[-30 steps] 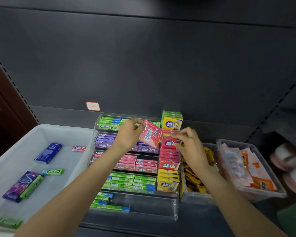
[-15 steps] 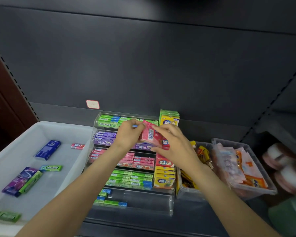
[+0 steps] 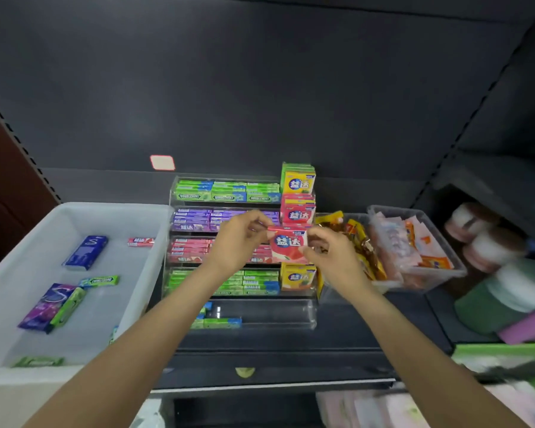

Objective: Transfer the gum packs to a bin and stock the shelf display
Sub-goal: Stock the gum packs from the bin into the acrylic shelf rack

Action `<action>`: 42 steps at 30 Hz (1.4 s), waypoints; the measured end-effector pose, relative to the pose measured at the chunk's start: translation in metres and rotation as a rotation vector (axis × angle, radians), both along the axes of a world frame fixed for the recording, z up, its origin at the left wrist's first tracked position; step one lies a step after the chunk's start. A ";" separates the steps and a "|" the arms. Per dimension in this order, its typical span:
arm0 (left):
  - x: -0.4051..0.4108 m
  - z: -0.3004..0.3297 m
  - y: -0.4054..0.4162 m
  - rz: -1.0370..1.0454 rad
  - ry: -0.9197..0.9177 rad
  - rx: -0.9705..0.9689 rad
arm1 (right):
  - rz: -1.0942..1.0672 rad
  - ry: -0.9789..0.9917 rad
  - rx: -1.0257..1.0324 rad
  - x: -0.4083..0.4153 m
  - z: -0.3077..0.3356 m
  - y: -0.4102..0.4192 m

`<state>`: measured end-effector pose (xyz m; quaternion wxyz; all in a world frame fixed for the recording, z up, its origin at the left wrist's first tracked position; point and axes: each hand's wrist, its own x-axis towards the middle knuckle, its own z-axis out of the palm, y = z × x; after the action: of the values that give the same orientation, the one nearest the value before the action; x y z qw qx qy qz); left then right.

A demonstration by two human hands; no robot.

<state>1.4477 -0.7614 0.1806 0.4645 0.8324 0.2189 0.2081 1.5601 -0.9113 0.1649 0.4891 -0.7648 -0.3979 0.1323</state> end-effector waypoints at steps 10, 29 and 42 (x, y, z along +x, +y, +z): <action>0.006 -0.050 -0.038 -0.033 0.095 0.066 | -0.115 -0.230 -0.167 0.004 -0.038 -0.030; 0.021 -0.081 -0.043 0.104 0.118 -0.057 | -0.116 -0.340 -0.418 0.010 -0.057 -0.017; 0.001 -0.071 -0.028 0.085 0.164 0.157 | -0.026 -0.381 -0.342 -0.018 -0.044 0.010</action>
<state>1.4490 -0.7895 0.1101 0.3694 0.8703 0.2745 0.1754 1.5423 -0.9012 0.1212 0.2704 -0.8527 -0.4446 0.0448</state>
